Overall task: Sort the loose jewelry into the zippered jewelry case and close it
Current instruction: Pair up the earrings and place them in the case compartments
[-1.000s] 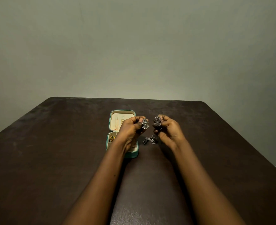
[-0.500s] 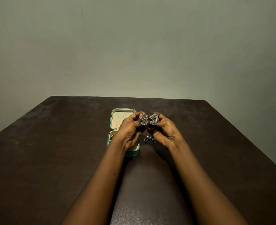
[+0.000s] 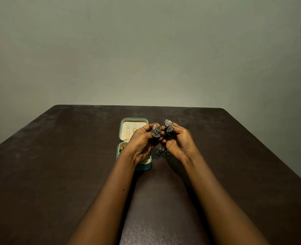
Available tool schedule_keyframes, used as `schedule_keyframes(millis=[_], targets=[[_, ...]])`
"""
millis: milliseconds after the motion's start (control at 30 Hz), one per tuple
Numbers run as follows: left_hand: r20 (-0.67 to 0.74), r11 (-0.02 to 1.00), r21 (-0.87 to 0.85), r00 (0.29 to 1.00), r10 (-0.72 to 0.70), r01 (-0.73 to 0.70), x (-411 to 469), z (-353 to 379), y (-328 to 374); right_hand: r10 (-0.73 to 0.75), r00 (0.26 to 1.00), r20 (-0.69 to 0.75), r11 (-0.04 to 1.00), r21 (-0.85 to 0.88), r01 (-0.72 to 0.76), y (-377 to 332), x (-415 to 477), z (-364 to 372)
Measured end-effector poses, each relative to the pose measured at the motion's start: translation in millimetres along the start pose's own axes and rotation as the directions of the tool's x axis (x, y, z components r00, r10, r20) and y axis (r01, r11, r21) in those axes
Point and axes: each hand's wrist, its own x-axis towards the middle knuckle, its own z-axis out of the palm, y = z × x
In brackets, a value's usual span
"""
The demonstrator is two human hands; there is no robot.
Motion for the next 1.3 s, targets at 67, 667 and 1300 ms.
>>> schedule_keyframes(millis=[67, 667, 1300], targets=[[0.001, 1.000, -0.004, 1.000, -0.004, 0.004, 0.5, -0.1, -0.3, 0.005, 1.000, -0.001, 1.000, 0.012, -0.005, 0.4, 0.8, -0.4], [-0.028, 0.999, -0.030, 1.000, -0.012, 0.011, -4.9, 3.2, 4.7, 0.051, 0.997, 0.066, 0.994, 0.088, -0.057, 2.9, 0.1, -1.8], [-0.047, 0.998, -0.060, 0.999, -0.022, 0.019, -8.1, 4.2, 6.6, 0.078, 0.995, 0.058, 0.994, 0.073, -0.082, 4.0, 1.8, 0.0]])
